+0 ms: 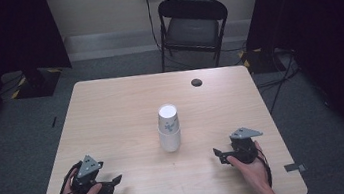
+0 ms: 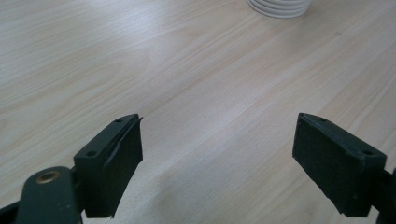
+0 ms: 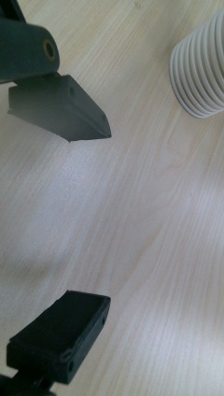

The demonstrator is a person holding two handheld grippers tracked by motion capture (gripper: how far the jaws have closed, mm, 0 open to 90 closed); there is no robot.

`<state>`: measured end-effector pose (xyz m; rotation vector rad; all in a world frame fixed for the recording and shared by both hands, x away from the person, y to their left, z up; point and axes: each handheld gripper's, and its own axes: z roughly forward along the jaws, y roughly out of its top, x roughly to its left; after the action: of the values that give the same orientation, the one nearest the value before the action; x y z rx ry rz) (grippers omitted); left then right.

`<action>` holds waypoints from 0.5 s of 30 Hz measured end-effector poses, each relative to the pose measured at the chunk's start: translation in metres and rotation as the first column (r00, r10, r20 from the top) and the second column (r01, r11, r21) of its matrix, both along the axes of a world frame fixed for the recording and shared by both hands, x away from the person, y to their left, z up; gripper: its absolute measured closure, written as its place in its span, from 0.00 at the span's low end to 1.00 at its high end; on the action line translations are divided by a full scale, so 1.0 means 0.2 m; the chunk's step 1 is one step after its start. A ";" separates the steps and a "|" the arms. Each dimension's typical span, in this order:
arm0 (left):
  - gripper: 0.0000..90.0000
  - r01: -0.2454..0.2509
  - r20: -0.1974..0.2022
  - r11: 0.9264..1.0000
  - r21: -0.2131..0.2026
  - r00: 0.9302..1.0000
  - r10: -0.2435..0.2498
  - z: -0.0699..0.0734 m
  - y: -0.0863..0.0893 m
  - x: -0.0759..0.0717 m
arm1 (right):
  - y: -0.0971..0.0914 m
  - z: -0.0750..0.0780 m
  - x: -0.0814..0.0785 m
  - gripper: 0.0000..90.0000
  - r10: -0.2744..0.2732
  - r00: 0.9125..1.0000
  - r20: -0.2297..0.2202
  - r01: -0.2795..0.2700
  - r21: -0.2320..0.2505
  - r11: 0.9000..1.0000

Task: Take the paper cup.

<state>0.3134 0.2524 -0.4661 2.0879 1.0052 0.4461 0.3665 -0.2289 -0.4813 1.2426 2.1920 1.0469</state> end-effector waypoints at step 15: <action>0.18 -0.018 0.020 1.000 -0.013 1.000 0.018 0.00 0.00 -0.01 | 0.08 0.09 -0.05 0.25 0.087 0.995 0.053 -0.089 0.045 0.995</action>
<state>0.3119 0.2530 -0.4655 2.0602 1.0128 0.4675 0.3566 -0.2128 -0.4624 1.1357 2.2126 1.1586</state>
